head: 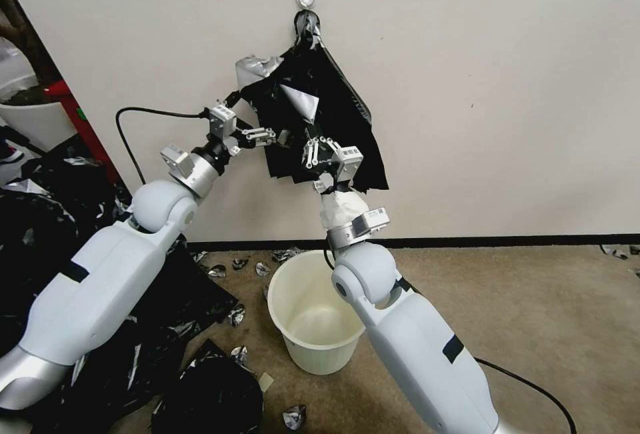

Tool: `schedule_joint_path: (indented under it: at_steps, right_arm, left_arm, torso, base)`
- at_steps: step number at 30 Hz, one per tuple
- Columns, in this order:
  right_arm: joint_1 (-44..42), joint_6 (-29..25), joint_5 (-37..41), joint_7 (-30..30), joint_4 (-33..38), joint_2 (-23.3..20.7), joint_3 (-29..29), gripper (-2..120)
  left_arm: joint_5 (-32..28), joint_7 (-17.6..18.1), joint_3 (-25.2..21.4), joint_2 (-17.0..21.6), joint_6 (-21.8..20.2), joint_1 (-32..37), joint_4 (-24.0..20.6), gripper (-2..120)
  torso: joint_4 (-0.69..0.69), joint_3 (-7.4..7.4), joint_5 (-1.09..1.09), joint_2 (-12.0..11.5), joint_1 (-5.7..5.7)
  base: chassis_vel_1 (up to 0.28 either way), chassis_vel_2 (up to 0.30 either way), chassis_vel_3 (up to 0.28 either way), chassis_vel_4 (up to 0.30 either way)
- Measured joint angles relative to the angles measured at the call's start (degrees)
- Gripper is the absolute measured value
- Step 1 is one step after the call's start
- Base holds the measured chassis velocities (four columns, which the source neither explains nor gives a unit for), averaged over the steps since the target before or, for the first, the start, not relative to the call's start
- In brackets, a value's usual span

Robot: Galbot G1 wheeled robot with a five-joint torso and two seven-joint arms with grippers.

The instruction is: Place a trash bag onto the trash bin.

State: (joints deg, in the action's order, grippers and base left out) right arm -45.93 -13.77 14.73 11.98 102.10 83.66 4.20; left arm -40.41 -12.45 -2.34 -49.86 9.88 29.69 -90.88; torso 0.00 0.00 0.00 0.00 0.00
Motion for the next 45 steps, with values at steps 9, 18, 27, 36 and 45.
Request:
schedule_joint_path:
  at_steps: [9, 18, 27, 36, 45]
  right_arm:
    - [0.86, -0.28, -0.21, -0.25, -0.56, 0.09, -0.37, 0]
    - [1.05, -0.44, 0.15, -0.24, -0.67, -0.48, -1.02, 0]
    - [0.42, -0.48, 0.18, -0.03, -0.07, -0.83, -1.46, 0]
    - [-3.13, 0.61, 1.80, 2.47, 2.93, -1.68, -1.76, 0]
    - [-16.29, 1.31, 0.54, 4.31, 10.30, -2.98, -3.35, 0]
  left_arm:
    - [-0.05, -1.27, 0.01, -1.40, -1.85, -1.39, 2.30, 88]
    - [0.49, -1.31, -2.05, -1.58, -2.12, 1.78, 1.38, 55]
    - [0.70, -1.21, -4.17, -1.63, -2.03, 4.89, -1.16, 19]
    - [1.29, -0.85, -9.38, -2.24, -1.95, 12.40, -7.52, 0]
    - [3.98, 2.02, -16.10, -5.93, 0.14, 27.60, -18.23, 0]
  torso:
    - [-0.01, 0.00, 0.00, 0.00, 0.00]
    - [-0.01, 0.00, 0.00, 0.00, 0.00]
    - [-0.01, 0.00, 0.00, 0.00, 0.00]
    - [0.00, -0.01, 0.00, 0.00, -0.01]
    - [0.00, -0.01, 0.01, 0.00, -0.01]
  base:
    - [0.000, 0.000, 0.000, 0.000]
    - [0.000, 0.000, 0.000, 0.000]
    - [0.000, 0.000, 0.000, 0.000]
    - [0.000, 0.000, 0.000, 0.000]
    - [0.000, 0.000, 0.000, 0.000]
